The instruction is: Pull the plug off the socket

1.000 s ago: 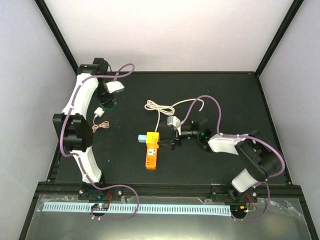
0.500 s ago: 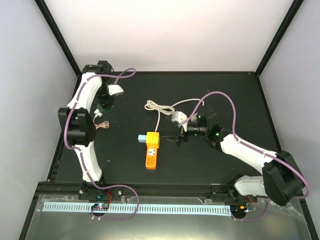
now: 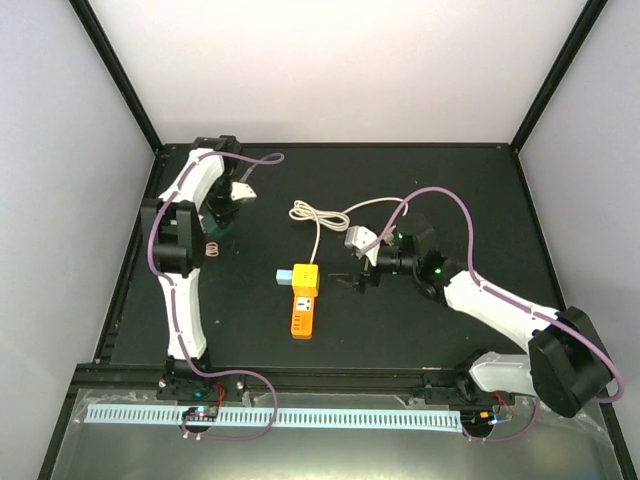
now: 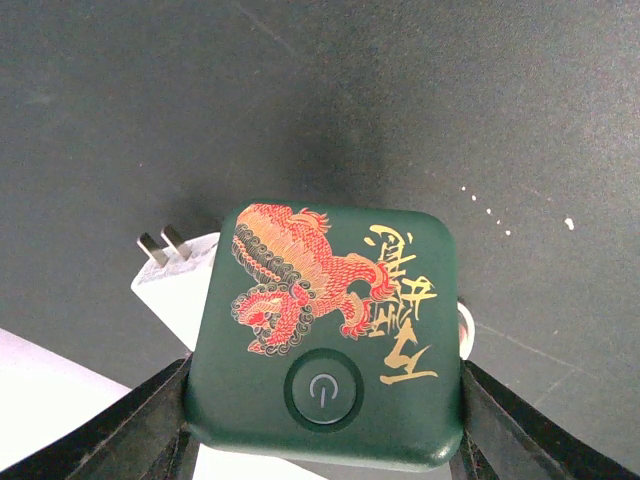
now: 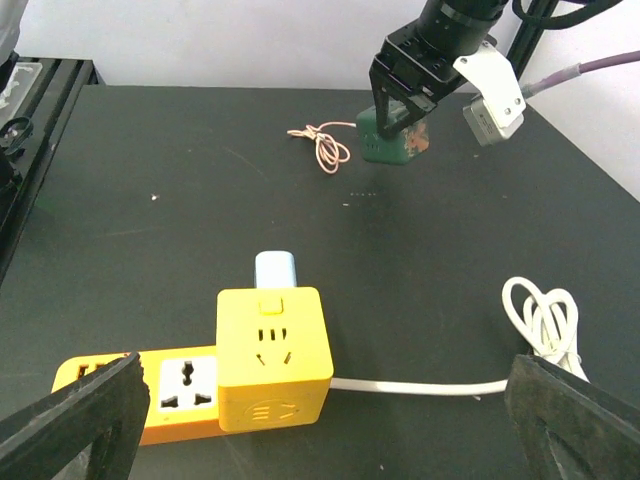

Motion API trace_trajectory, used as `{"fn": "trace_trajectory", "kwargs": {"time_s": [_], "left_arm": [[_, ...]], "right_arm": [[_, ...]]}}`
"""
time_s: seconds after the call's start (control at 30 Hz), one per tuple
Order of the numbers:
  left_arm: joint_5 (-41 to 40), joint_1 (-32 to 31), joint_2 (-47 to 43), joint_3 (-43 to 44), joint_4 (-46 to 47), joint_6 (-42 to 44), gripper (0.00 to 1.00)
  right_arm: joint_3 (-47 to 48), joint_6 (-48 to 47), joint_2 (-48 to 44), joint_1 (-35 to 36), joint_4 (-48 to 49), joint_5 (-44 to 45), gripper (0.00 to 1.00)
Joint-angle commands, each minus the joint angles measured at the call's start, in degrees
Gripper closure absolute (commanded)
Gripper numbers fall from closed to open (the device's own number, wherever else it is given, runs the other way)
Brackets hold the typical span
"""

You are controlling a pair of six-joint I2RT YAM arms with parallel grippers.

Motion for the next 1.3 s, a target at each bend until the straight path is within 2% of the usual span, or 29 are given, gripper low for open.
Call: {"fn": "trace_trajectory", "kwargs": {"time_s": [0.0,0.17,0.5,0.7,0.9,1.07,1.27], "left_arm": [[-3.7,-1.7,1.7,2.8,0.1,-1.3,0.94],[-5.4,-2.8,3.4,2.7,0.4,-1.4,0.91],[-4.6,-4.6,4.3,2.8,0.6,-1.2,0.68],[-2.1,-4.6,3.3,2.8,0.4,-1.0,0.47],[0.5,-4.7,1.6,3.0,-0.6,-0.6,0.32],[3.2,-4.7,-0.3,3.1,-0.6,-0.8,0.02],[9.9,-4.5,-5.0,4.2,-0.6,-0.3,0.01]], "right_arm": [[-1.2,-0.7,-1.3,-0.5,0.9,1.0,0.00],[-1.7,-0.3,-1.0,-0.5,1.5,0.5,0.00],[-2.1,-0.3,-0.5,-0.6,1.9,0.3,0.00],[-1.8,0.1,0.4,-0.6,1.6,0.2,0.00],[-1.6,0.6,0.9,-0.7,1.4,0.1,0.00],[-0.6,0.9,1.2,-0.6,0.4,0.1,0.00],[0.4,1.1,0.7,-0.7,-0.9,0.5,0.00]]}}
